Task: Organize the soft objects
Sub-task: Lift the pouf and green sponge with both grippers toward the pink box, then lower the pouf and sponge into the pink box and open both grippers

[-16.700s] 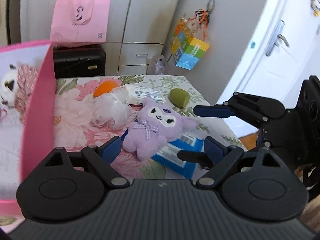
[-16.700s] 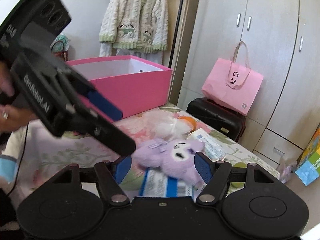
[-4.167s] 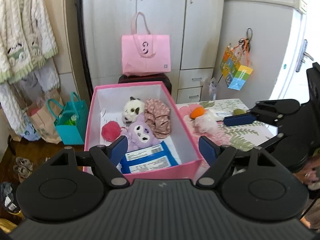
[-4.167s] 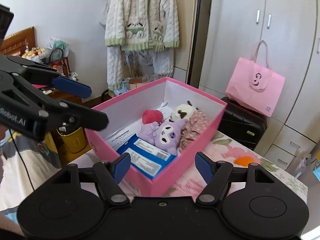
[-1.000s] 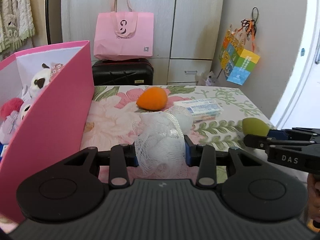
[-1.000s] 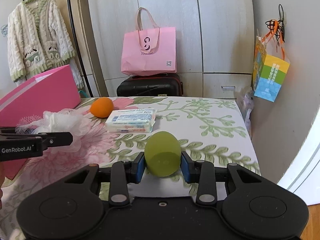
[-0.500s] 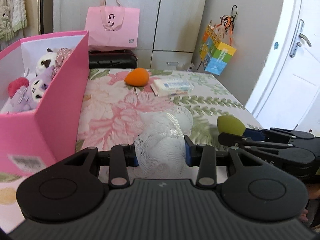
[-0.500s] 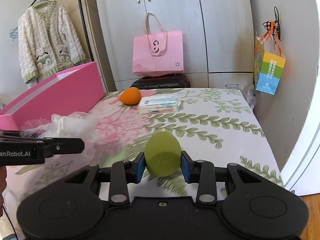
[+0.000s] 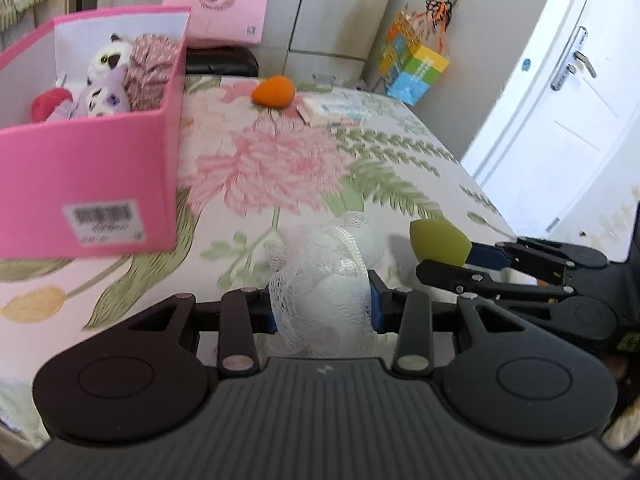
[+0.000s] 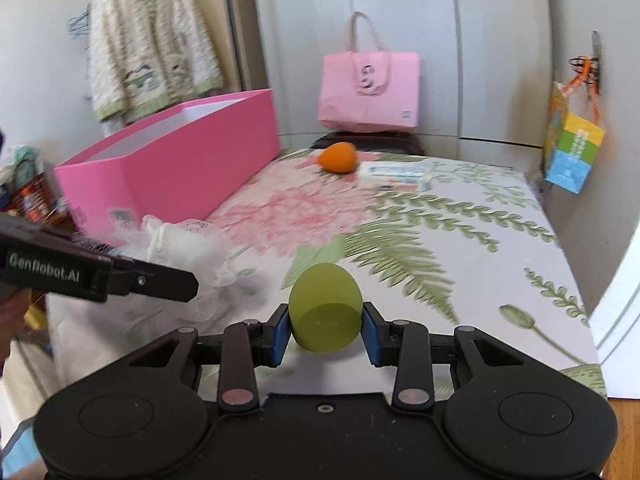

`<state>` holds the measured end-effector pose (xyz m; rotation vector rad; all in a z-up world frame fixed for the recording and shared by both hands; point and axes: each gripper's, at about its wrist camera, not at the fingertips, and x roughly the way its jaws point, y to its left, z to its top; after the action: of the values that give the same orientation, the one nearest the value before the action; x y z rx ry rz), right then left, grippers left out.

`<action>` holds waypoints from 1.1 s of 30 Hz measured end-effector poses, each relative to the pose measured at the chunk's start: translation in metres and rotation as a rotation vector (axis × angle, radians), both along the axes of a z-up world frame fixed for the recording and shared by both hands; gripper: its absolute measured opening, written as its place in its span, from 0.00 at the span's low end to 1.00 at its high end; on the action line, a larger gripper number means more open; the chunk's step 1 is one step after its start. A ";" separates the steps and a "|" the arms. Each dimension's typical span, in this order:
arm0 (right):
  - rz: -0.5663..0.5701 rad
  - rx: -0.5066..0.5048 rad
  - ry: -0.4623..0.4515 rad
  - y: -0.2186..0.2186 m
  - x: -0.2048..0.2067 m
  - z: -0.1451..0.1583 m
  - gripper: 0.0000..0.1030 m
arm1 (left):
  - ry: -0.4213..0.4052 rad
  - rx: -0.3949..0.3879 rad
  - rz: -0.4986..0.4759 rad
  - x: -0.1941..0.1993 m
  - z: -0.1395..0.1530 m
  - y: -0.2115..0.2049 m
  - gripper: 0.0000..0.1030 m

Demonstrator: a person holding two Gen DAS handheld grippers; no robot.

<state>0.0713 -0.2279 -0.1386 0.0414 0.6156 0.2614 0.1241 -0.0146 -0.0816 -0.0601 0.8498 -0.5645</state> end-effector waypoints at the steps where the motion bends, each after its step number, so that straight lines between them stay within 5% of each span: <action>1: 0.016 0.008 0.008 0.001 -0.003 0.002 0.40 | 0.013 0.000 -0.007 -0.002 0.002 0.006 0.37; 14: 0.258 0.119 0.083 0.031 -0.009 0.046 0.41 | 0.000 0.075 -0.004 -0.029 0.059 0.082 0.37; 21: 0.361 0.071 -0.016 0.068 0.001 0.085 0.42 | -0.144 0.096 0.078 -0.021 0.096 0.113 0.37; 33: 0.448 0.032 -0.160 0.130 0.071 0.127 0.42 | -0.237 0.125 0.200 0.052 0.107 0.139 0.39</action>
<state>0.1422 -0.0981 -0.0116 -0.0876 0.4553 0.7011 0.1765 0.1246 0.0257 0.0349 0.6376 -0.3221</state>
